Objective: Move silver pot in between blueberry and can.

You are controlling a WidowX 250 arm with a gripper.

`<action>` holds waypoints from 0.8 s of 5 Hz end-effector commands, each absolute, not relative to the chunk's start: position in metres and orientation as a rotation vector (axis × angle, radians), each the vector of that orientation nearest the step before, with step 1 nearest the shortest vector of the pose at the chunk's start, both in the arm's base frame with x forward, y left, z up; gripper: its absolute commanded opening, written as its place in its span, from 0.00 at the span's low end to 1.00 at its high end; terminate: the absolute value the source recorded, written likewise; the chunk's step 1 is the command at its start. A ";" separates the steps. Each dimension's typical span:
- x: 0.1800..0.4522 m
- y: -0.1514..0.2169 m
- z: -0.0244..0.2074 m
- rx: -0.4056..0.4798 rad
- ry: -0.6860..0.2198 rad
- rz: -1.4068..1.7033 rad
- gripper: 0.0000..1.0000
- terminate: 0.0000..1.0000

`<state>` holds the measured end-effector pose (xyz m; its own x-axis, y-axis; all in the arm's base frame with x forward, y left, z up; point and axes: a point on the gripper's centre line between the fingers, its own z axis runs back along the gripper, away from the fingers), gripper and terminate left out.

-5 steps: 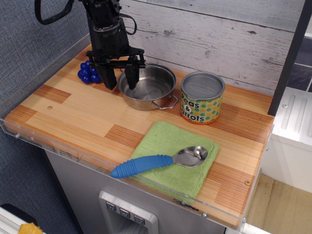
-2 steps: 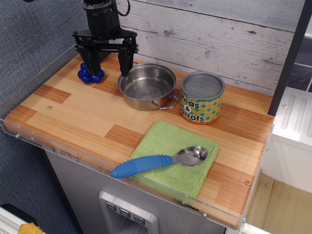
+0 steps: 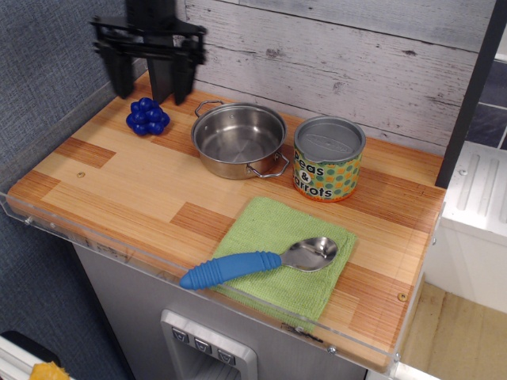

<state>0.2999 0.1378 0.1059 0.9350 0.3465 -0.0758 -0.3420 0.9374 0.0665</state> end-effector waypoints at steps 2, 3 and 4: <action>0.256 0.138 0.152 0.054 0.014 0.223 1.00 0.00; 0.243 0.107 0.159 0.095 0.016 0.093 1.00 0.00; 0.230 0.096 0.164 0.025 0.041 0.077 1.00 0.00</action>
